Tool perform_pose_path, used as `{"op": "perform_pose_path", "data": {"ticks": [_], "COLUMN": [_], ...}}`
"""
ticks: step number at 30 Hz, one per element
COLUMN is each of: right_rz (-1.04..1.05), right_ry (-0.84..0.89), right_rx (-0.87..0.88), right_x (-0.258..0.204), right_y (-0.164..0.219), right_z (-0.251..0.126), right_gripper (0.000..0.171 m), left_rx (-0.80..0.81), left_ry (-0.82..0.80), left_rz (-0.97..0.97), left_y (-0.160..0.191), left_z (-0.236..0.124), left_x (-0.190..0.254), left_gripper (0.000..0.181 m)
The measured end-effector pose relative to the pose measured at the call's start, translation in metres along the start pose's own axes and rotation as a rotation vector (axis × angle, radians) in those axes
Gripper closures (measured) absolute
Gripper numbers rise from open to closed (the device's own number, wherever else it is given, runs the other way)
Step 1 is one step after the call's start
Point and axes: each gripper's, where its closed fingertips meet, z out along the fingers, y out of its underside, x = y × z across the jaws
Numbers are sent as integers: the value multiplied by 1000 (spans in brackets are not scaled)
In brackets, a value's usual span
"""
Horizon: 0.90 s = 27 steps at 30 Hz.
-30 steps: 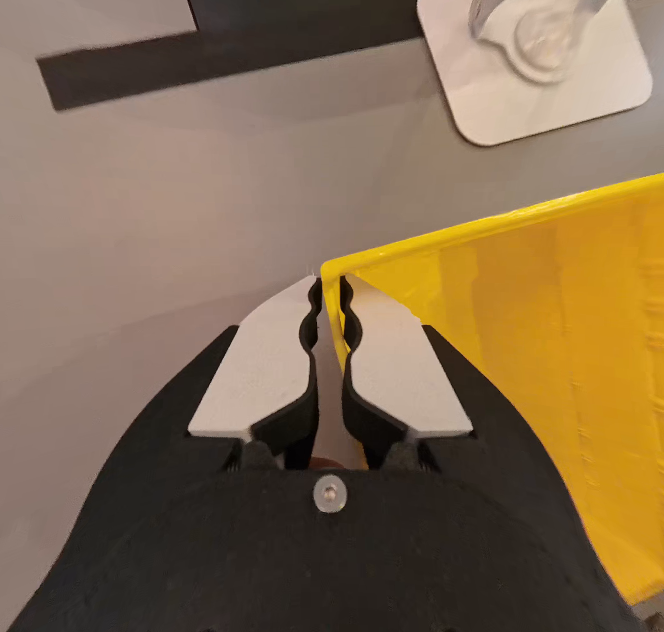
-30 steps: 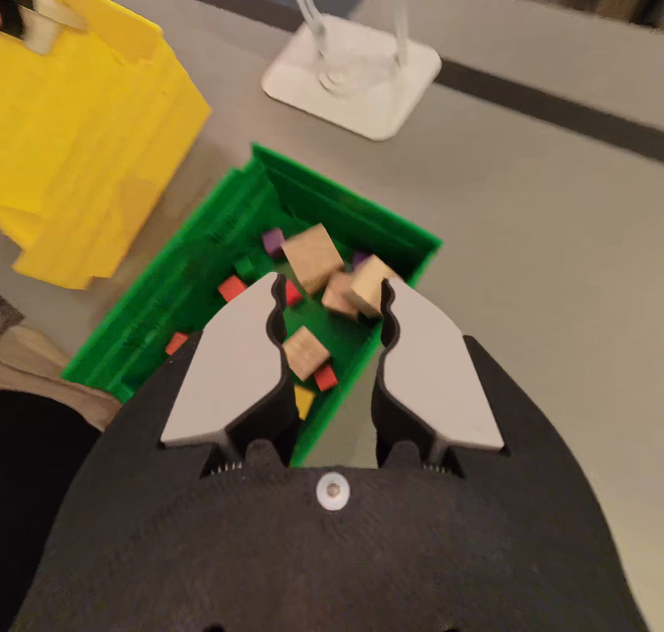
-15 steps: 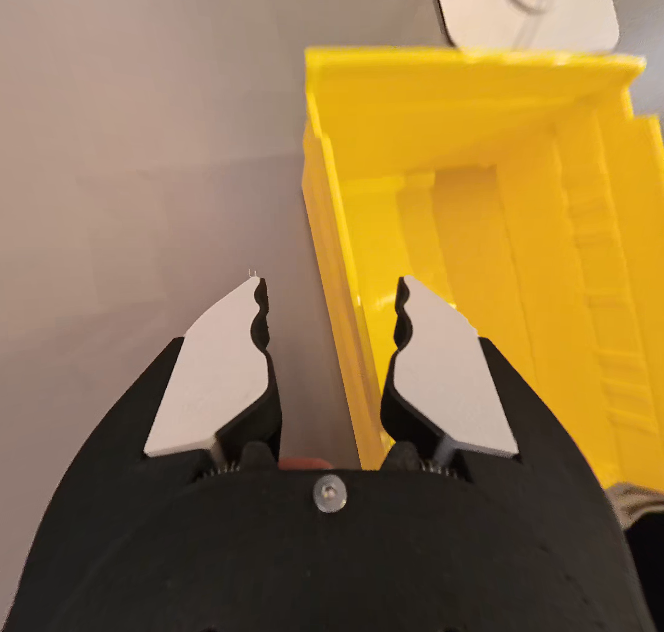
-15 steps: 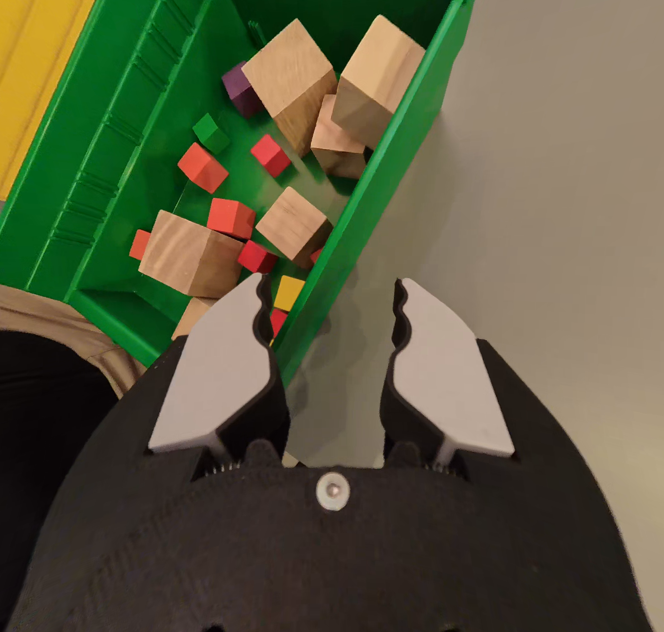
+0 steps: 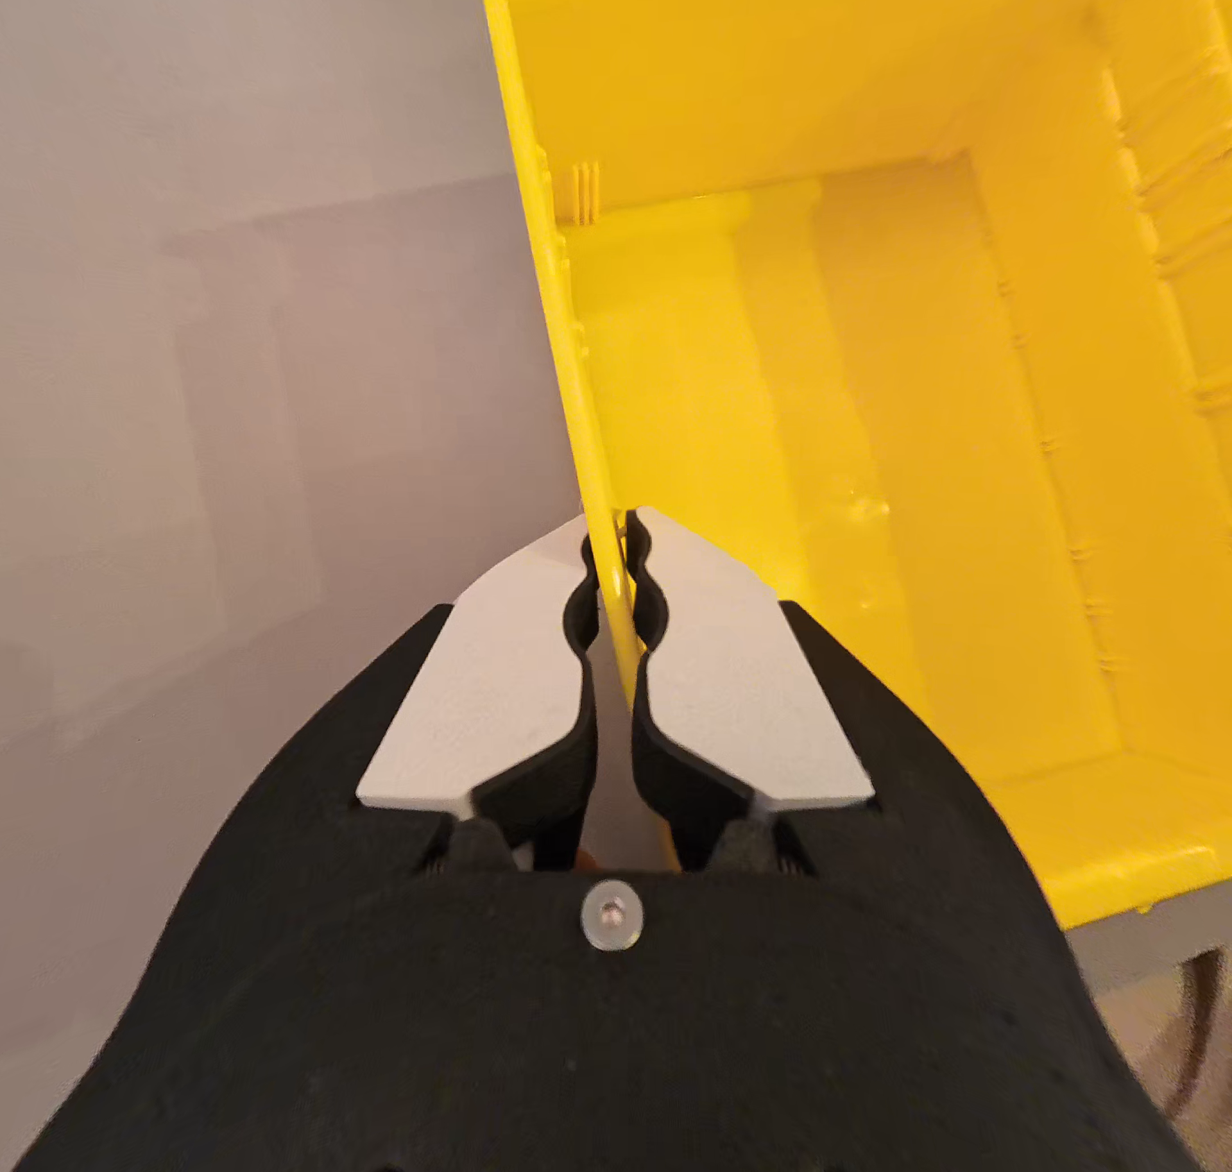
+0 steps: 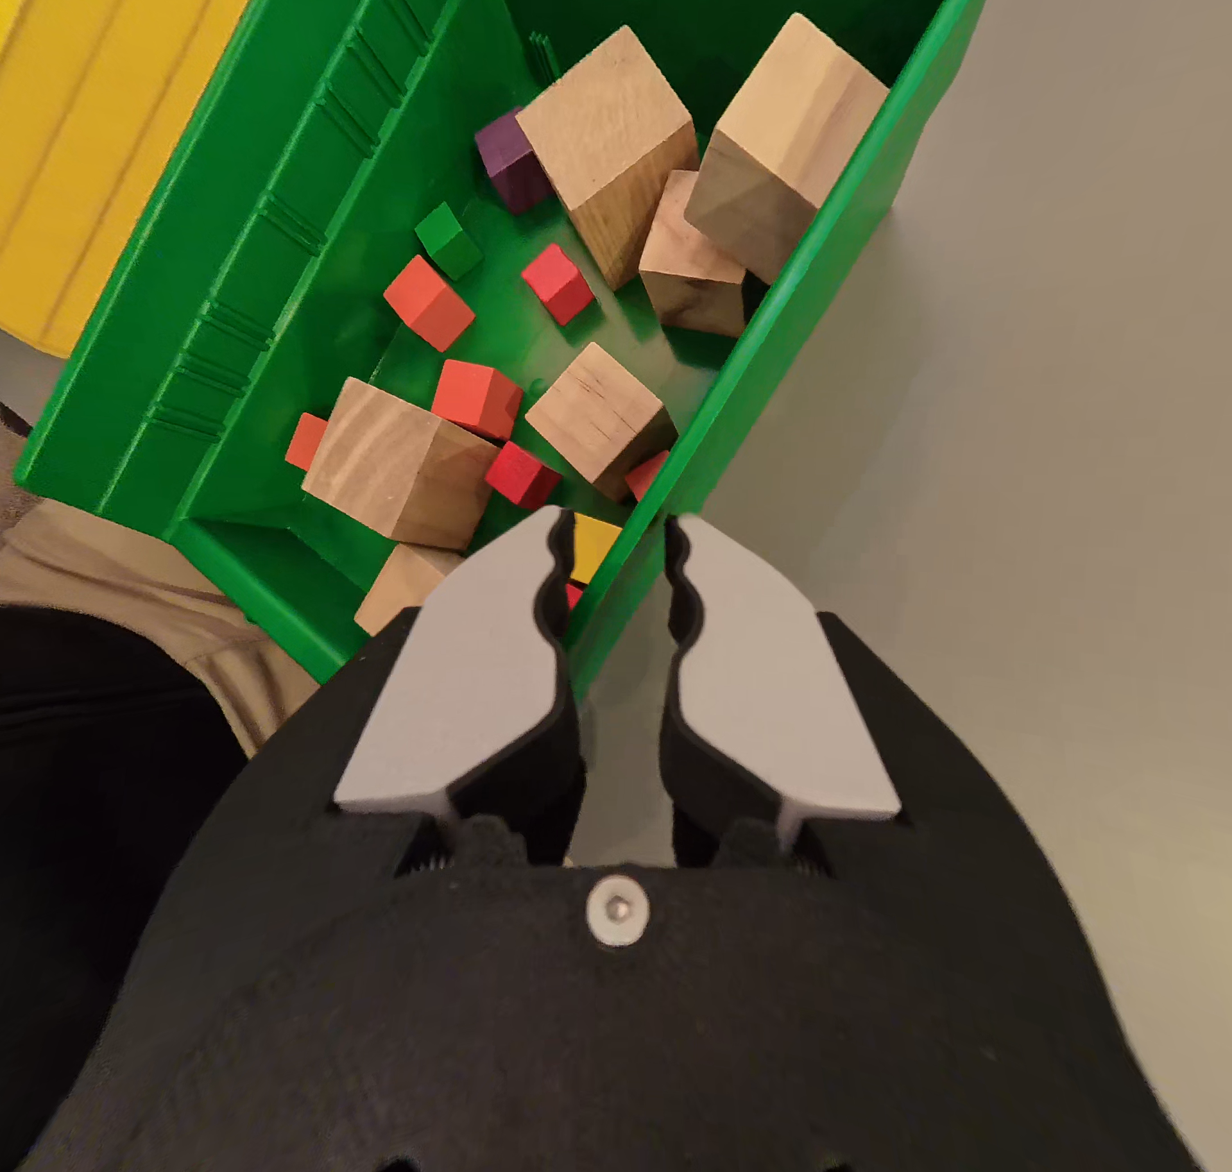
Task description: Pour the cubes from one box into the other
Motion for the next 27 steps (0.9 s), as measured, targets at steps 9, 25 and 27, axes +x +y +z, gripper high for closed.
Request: {"op": "perform_pose_path", "data": {"ticks": [9,25,27], "right_rz": [4,-147,-168], "right_ry": [-24,-238,-363], "right_rx": [53,59,8], "right_x": [-18,-169,-206], "right_y": [-16,-100,-103], "right_z": [20,147,165], "right_gripper": [159,153,142], "left_rx": [103,505,540], "left_ry": [-44,-127,-117], "left_rz": [-20,-146,-142], "left_y": [-11,-68,-73], "left_z": [-25,-199,-214], "left_x": [-31,-71,-65], "left_gripper": [177,174,173]}}
